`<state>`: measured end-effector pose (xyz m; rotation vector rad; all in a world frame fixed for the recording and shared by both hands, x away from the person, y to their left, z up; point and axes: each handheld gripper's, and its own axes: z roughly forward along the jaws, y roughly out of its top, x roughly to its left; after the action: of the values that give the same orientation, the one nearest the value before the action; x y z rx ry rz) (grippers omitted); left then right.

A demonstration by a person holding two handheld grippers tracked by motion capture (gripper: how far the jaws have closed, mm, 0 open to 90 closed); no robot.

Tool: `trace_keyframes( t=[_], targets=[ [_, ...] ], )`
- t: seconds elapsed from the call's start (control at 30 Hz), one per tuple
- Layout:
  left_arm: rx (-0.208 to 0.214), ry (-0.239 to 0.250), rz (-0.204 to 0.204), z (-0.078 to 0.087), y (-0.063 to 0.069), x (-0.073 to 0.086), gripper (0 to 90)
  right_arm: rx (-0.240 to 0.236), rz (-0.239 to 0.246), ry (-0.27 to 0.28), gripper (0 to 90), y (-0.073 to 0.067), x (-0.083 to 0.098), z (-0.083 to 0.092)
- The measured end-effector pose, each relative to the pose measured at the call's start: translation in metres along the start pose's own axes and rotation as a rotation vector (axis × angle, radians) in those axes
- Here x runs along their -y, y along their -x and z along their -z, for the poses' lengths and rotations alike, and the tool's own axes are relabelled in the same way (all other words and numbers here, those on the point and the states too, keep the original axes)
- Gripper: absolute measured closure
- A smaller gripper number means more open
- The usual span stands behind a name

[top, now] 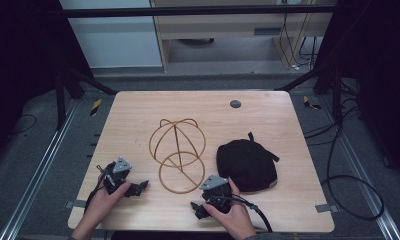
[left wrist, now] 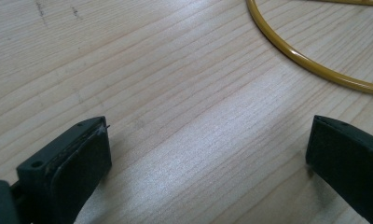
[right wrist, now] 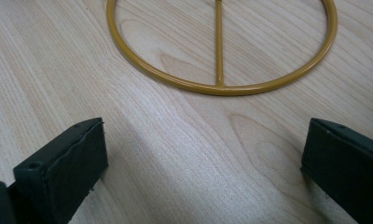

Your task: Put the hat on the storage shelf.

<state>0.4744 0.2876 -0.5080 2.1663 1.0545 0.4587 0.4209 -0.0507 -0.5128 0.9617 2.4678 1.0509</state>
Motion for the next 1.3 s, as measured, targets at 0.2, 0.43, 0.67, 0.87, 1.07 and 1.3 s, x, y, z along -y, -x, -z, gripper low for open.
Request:
trace_keyframes(
  t=[0.2, 0.43, 0.67, 0.87, 1.07, 1.3],
  targets=[
    [-0.005, 0.002, 0.003, 0.000, 0.001, 0.000, 0.0, 0.007, -0.006, 0.001, 0.7, 0.000, 0.000, 0.000],
    [-0.002, -0.001, 0.002, 0.000, 0.001, 0.000, 0.0, 0.082, 0.015, -0.009, 5.8, -0.005, -0.002, 0.009],
    [0.001, 0.003, 0.001, 0.000, 0.001, 0.000, 0.0, 0.100, 0.004, 0.026, 6.2, -0.001, -0.007, 0.020],
    [-0.003, 0.002, 0.003, 0.000, 0.002, 0.000, 0.0, 0.124, 0.038, 0.048, 7.9, -0.002, -0.009, 0.029],
    [-0.001, -0.011, -0.002, 0.000, 0.002, -0.001, 0.0, 0.157, 0.082, -0.013, 13.7, -0.001, -0.015, 0.033],
    [-0.003, -0.001, -0.001, 0.000, 0.002, 0.000, 0.0, 0.164, 0.106, -0.048, 14.9, 0.003, -0.034, 0.049]
  ],
)
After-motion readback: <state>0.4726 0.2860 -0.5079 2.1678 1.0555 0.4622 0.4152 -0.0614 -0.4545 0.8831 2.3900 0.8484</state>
